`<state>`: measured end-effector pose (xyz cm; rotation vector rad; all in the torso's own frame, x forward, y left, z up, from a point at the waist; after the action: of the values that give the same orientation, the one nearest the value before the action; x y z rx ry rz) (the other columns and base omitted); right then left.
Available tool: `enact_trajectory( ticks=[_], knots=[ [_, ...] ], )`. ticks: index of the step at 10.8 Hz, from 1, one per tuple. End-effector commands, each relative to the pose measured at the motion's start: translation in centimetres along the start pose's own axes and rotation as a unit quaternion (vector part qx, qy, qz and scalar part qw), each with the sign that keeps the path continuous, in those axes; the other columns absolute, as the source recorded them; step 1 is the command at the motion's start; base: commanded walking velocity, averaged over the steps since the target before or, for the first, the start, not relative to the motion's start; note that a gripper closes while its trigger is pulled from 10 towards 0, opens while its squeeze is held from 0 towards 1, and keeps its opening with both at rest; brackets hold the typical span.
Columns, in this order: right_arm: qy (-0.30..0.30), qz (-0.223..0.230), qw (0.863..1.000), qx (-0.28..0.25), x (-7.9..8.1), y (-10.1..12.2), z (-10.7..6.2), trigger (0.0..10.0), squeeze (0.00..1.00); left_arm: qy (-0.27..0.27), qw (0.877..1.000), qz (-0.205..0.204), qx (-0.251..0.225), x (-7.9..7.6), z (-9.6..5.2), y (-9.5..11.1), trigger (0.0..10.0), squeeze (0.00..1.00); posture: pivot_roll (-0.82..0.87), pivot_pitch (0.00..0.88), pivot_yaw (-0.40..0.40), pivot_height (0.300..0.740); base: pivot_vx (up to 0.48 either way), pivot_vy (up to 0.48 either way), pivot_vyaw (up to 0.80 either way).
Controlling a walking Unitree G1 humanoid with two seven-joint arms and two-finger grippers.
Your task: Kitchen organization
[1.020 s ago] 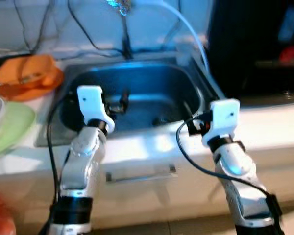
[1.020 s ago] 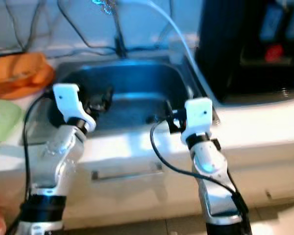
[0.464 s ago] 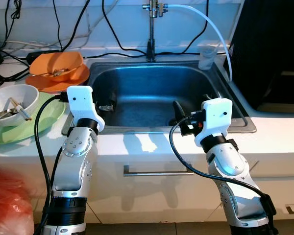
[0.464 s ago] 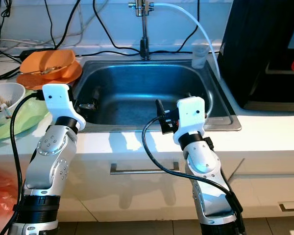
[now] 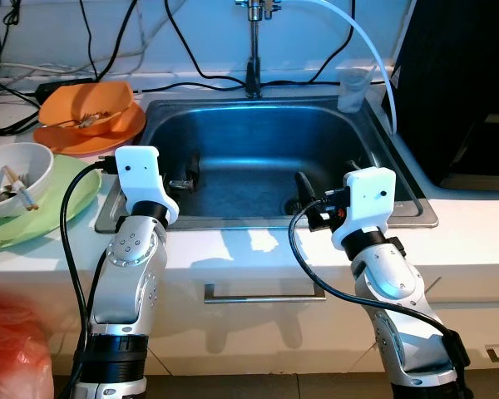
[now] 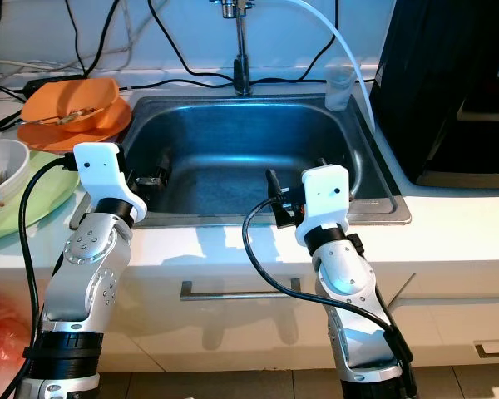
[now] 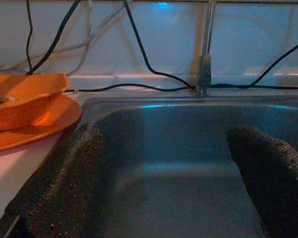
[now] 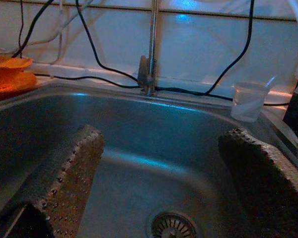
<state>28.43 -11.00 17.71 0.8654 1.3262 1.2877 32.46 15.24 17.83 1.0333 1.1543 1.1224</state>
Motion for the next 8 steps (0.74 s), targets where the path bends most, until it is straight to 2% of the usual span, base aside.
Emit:
enact_trajectory(
  ticks=[1, 4, 8],
  knots=[
    [-0.008, -0.007, 1.000, -0.004, -0.32, 0.21, -0.01, 10.0, 0.00, 0.002, 1.000, -0.003, 0.014, -0.08, 0.08, -0.47, 10.0, 0.00, -0.08, 0.000, 0.062, 0.740, 0.000, 0.000, 0.00],
    [-0.007, -0.009, 1.000, -0.001, -0.24, 0.07, 0.03, 10.0, 0.00, 0.002, 1.000, -0.006, 0.016, -0.13, 0.13, -0.53, 10.0, 0.00, -0.08, 0.000, 0.062, 0.740, 0.000, 0.000, 0.80],
    [-0.012, -0.006, 1.000, -0.003, -0.54, 0.10, 0.13, 10.0, 0.00, 0.012, 1.000, 0.001, 0.026, 0.12, 0.39, -1.22, 10.0, 0.00, -0.08, 0.000, 0.058, 0.740, 0.000, 0.000, 0.00]
  ],
)
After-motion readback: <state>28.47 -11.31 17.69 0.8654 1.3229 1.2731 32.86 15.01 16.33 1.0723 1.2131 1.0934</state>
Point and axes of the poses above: a point about 5 cm out from each wrist's last joint towards the gripper, its own z axis pointing out of the wrist towards the gripper, its own y axis along the axis of the wrist's last joint, x = y × z, the point moved 1 cm from there along z, pointing out of the wrist towards the gripper, and after that the axes turned 6 degrees about -z, right-handed, at the moved point
